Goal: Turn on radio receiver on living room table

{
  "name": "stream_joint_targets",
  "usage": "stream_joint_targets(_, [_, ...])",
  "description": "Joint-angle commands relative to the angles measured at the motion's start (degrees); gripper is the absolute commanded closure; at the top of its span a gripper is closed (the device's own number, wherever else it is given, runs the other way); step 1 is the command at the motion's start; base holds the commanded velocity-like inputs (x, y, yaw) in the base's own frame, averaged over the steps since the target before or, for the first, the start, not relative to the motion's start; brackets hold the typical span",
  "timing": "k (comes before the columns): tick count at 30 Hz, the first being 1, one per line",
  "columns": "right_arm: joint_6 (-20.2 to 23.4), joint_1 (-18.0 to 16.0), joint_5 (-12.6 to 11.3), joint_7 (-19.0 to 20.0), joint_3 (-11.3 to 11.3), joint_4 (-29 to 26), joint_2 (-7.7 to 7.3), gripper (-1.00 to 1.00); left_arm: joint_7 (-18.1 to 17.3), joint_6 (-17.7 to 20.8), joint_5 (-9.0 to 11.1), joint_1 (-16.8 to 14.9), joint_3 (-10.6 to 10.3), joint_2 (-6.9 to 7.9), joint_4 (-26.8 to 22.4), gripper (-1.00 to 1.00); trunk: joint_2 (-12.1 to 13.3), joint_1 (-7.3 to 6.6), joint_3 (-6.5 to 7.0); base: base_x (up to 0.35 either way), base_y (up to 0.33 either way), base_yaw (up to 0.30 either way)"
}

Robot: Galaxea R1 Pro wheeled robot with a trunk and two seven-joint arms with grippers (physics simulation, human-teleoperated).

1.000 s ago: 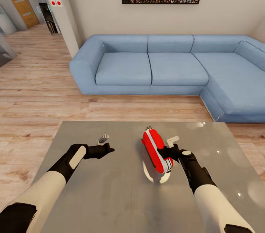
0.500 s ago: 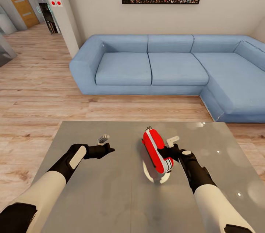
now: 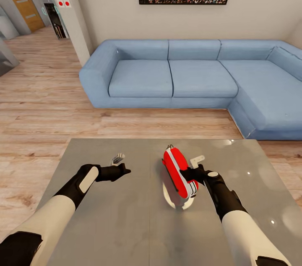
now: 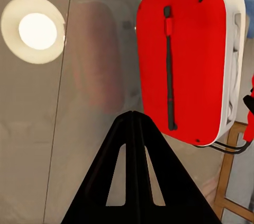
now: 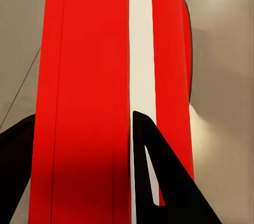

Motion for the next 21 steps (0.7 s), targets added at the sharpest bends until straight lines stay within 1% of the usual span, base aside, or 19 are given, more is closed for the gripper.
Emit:
stream_joint_targets(1, [0.01,-0.01,-0.17,0.0,0.0,-0.02,-0.01,1.0,0.0,0.0,0.0,0.0,0.0,-0.01,0.0,1.0,0.0,0.0,0.0,0.0,0.0,0.0])
stream_joint_targets(21, [0.02,-0.01,-0.15,0.0,0.0,-0.01,0.13,1.0,0.01,0.03,0.09,0.0,0.03,-0.01,0.01,1.0,0.0,0.0,0.0,0.0,0.0,0.0])
